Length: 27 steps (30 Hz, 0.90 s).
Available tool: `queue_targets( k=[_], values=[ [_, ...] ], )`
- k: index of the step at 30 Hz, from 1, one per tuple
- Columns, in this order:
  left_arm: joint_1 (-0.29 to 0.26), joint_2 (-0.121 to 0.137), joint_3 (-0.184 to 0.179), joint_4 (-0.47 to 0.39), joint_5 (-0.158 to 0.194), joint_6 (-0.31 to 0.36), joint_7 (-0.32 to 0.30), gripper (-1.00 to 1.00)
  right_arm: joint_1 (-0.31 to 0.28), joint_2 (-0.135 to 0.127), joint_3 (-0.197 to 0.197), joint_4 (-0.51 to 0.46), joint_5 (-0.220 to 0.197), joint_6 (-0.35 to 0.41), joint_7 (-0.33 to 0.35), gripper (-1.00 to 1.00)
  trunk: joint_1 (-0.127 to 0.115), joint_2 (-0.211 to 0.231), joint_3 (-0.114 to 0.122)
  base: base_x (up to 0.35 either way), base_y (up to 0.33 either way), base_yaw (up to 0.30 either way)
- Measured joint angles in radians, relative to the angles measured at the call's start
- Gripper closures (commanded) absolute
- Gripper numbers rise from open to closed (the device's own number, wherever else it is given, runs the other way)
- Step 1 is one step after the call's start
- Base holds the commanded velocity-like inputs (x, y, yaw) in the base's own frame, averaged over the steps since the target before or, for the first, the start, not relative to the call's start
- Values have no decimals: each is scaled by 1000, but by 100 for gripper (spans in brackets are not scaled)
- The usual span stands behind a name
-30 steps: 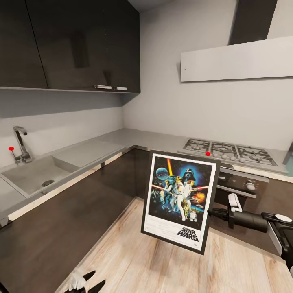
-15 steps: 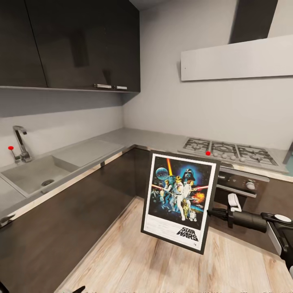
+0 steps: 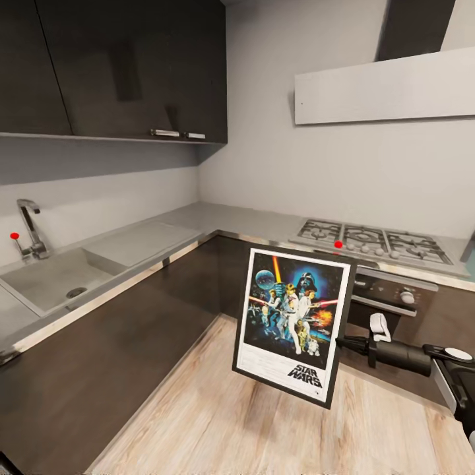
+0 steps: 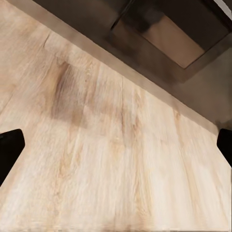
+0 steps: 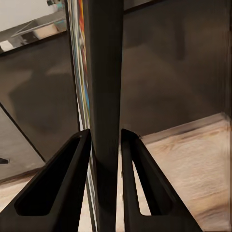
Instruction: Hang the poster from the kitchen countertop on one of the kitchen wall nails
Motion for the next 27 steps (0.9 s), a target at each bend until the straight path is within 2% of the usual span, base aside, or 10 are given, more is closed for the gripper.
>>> queue_targets(
  k=[3,4,7,16,21,27],
  values=[
    [15,0,1,0,1,0,14,-100,0,0,0,0,0,1,-17,100,-11,21,4,0,0,0],
    [17,0,2,0,1,-1,44,-100,0,0,0,1,0,1,-20,100,-15,28,6,0,0,0],
    [18,-1,1,0,0,-2,68,-100,0,0,0,1,0,1,-21,100,-27,49,11,0,0,0],
    [19,-1,1,0,0,-2,79,-100,0,0,0,1,-1,1,-21,100,-61,112,37,0,0,0],
    [19,-5,3,-1,29,1,107,-100,1,5,1,2,-2,-2,-23,100,-61,112,37,0,0,0],
    [19,-5,3,-1,30,1,124,-100,1,5,1,2,-2,-2,-23,100,-61,112,37,0,0,0]
  ],
)
